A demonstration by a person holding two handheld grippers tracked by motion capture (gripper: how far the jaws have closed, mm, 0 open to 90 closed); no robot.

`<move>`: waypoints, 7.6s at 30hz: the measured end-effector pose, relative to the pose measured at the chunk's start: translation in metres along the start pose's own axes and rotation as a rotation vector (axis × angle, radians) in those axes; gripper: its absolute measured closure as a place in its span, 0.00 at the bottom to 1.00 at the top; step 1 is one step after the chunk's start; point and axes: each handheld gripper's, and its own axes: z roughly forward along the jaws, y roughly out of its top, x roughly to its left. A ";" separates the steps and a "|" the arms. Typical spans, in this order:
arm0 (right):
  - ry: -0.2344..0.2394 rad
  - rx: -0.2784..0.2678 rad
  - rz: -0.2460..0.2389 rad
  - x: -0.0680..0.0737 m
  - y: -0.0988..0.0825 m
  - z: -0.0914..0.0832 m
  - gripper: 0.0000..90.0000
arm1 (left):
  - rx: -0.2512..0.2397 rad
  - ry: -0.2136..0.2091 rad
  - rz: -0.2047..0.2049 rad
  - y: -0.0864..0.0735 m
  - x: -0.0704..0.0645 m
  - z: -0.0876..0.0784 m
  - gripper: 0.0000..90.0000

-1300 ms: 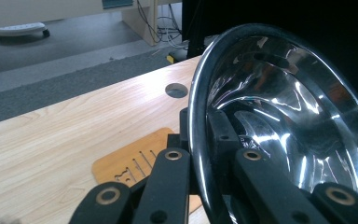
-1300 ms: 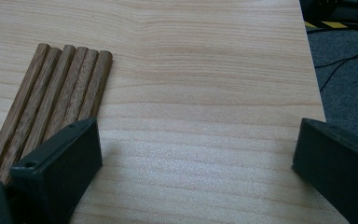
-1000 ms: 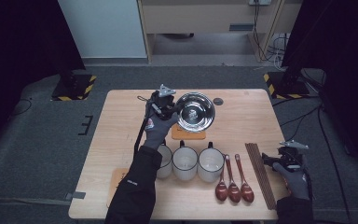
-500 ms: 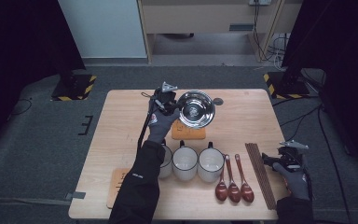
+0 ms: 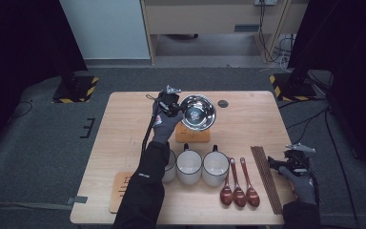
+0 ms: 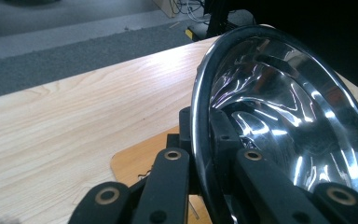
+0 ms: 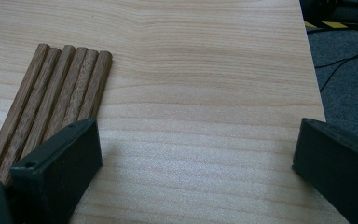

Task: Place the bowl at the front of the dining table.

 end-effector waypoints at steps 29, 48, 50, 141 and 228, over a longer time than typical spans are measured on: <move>0.001 0.001 0.000 0.000 0.000 0.000 0.01 | 0.134 0.032 -0.002 -0.030 0.016 0.058 0.95; 0.001 0.001 0.000 0.000 0.000 0.000 0.01 | 0.196 0.056 0.003 -0.038 0.021 0.075 0.95; 0.000 0.001 0.000 0.000 0.000 0.000 0.01 | 0.199 0.053 -0.001 -0.039 0.021 0.076 0.95; -0.026 -0.014 0.027 0.000 0.000 -0.001 0.07 | -0.171 0.182 0.043 -0.057 0.075 -0.135 0.33; 0.134 -0.102 -0.155 0.076 0.017 -0.050 0.27 | 0.117 0.350 -0.111 -0.238 0.115 -0.137 0.11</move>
